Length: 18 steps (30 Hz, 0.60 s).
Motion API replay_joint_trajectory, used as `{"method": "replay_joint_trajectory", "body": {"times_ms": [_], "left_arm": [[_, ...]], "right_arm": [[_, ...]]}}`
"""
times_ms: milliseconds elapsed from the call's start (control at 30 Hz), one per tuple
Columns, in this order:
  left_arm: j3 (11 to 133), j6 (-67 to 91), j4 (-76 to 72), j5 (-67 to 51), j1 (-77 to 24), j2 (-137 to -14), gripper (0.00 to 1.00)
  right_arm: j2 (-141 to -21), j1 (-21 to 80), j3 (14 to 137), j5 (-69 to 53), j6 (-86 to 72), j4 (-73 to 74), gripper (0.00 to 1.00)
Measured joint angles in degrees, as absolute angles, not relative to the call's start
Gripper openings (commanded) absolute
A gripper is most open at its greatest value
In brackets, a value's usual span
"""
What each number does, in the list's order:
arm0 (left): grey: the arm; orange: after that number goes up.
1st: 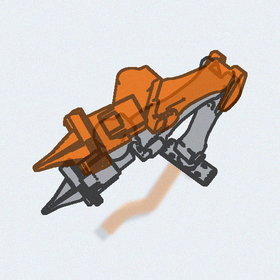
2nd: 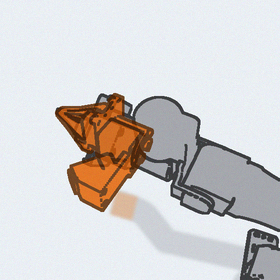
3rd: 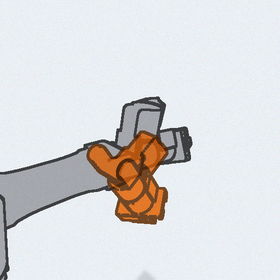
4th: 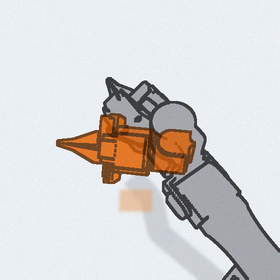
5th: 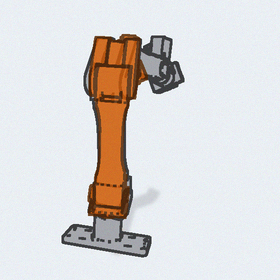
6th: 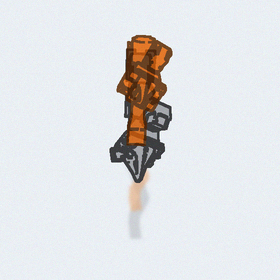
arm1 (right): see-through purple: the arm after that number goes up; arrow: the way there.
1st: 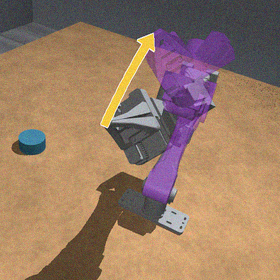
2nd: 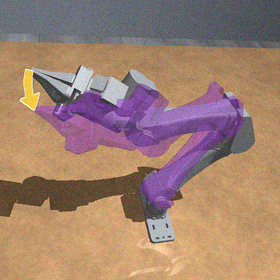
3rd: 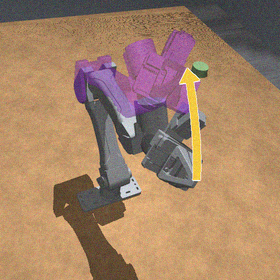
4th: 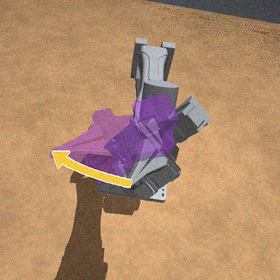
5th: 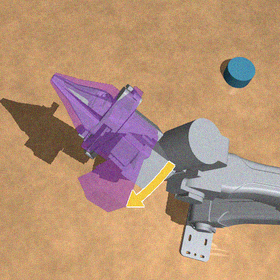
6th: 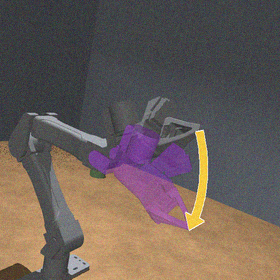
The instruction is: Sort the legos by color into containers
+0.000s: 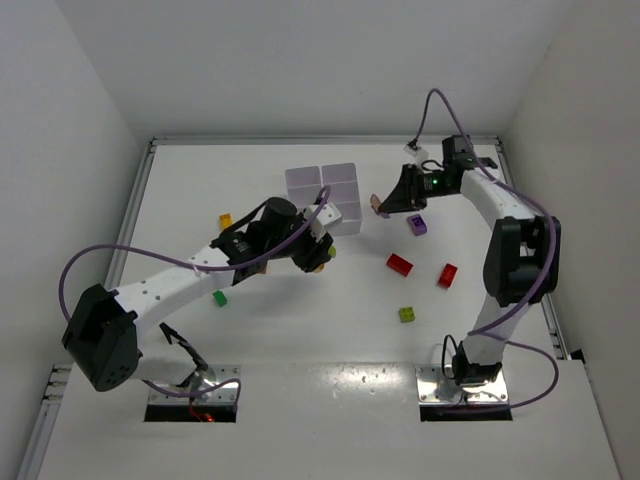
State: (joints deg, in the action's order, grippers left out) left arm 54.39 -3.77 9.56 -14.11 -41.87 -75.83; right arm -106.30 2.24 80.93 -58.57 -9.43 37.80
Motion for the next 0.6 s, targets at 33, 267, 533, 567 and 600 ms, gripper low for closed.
{"method": "replay_joint_trajectory", "body": {"times_ms": [33, 267, 533, 567, 600], "left_arm": [[54.2, -3.8, 9.5, -14.1, -41.9, -75.8, 0.00], [54.2, -3.8, 9.7, -13.7, -41.8, -75.9, 0.00], [56.8, -3.8, 9.8, -13.7, -41.2, -77.5, 0.00], [57.3, -3.8, 9.8, -13.7, -41.1, -77.7, 0.00], [57.6, -3.8, 9.8, -13.7, -41.1, -78.0, 0.00]], "right_arm": [[-106.3, 1.1, 81.4, -56.8, -8.5, 38.3, 0.00], [-105.0, -5.0, 81.1, -30.7, -3.7, 38.4, 0.00], [-105.8, -4.0, 79.6, -8.1, -2.2, 35.6, 0.00], [-106.4, -3.9, 79.6, -6.3, -2.1, 35.1, 0.00], [-107.1, -3.7, 79.6, -5.0, -2.1, 34.7, 0.00]]}}
